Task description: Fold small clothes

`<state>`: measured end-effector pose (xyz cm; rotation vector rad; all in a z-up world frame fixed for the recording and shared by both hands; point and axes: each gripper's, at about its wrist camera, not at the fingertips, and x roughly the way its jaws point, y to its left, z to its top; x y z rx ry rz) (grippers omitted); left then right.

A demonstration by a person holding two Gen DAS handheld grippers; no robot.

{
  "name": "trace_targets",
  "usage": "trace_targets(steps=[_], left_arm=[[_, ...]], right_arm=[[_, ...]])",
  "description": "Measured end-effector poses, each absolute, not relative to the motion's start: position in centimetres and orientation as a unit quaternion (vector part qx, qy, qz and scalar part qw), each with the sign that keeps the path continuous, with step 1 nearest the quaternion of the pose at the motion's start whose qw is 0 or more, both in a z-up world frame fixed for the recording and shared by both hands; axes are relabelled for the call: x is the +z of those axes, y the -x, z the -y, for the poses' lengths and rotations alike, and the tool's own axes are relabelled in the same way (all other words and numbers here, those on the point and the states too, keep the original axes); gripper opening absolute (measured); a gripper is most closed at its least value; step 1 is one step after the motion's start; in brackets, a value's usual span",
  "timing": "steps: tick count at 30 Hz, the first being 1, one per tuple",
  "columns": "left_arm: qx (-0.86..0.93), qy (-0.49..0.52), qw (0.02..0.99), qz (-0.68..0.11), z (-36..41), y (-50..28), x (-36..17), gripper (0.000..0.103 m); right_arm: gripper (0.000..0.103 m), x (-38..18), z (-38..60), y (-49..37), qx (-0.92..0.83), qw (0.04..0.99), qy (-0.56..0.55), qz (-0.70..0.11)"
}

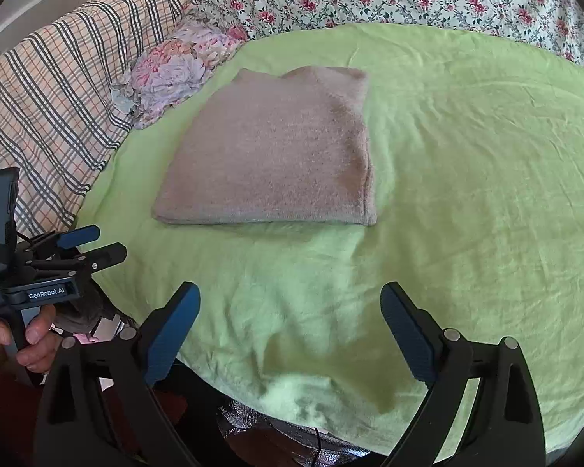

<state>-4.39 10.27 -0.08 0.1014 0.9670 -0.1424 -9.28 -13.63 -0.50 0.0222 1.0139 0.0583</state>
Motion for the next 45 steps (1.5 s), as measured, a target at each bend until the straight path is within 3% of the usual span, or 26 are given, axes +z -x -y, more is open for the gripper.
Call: trace_targets(steps=[23,45], left_arm=[[-0.042,-0.091,0.883,-0.458,-8.3,0.0,0.9,0.090],[-0.036,-0.060,0.893,-0.445,-7.8,-2.9,2.6,0.092]], right_arm=[[0.099,-0.5,11.8,4.1,0.043,0.869,0.035,-0.492],[0.100,0.9,13.6,-0.6,0.023,0.878,0.012,-0.479]])
